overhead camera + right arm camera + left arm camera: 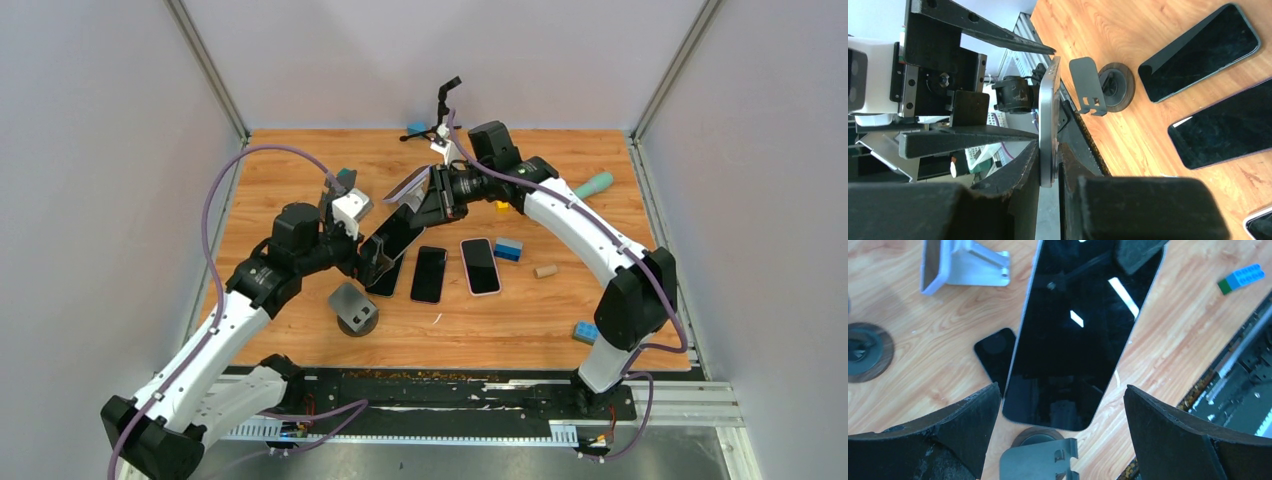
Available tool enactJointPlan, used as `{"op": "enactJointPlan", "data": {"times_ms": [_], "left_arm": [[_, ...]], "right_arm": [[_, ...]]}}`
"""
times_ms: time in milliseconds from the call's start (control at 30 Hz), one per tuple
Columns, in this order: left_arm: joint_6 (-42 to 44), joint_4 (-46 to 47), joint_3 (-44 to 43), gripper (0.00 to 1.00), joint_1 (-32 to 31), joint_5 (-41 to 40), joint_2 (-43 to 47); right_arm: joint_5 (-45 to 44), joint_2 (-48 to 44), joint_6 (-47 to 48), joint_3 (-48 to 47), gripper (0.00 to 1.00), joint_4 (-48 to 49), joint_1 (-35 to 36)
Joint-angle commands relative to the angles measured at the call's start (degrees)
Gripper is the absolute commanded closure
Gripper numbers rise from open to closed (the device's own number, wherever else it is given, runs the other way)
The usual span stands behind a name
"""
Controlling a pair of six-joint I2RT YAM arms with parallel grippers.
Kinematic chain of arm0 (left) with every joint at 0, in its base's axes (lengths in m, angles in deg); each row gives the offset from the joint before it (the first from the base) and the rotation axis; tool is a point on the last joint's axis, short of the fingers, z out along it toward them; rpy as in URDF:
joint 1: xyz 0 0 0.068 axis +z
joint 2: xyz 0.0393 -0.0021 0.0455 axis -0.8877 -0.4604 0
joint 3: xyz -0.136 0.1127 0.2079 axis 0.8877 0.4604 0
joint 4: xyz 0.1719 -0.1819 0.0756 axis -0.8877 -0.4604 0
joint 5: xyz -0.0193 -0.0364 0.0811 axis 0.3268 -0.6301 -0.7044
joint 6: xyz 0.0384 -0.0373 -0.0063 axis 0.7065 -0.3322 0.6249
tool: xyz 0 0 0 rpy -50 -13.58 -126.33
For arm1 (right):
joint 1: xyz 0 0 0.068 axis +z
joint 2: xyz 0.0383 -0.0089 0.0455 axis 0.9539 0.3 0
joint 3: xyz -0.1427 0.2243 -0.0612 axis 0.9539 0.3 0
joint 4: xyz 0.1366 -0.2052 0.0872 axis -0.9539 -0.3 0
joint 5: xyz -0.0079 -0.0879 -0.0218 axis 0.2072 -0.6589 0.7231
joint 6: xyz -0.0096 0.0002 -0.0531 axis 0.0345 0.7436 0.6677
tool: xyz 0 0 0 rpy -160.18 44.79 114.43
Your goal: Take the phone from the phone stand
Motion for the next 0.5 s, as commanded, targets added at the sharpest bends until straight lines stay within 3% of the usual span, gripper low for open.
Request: {"op": "enactJointPlan", "data": {"times_ms": [0,467], "left_arm": [[2.54,2.92,-2.84,0.0,-2.94,3.46,-1.88],[7.62,1.89,-3.5,0.0,-9.5,-1.12,-5.44]], "right_arm": [[7.66,-0.61,3.76,-0.05,1.0,-0.29,-0.23],[14.71,1.3,5.18,2.49,1.0,-0.84,-0.27]]}}
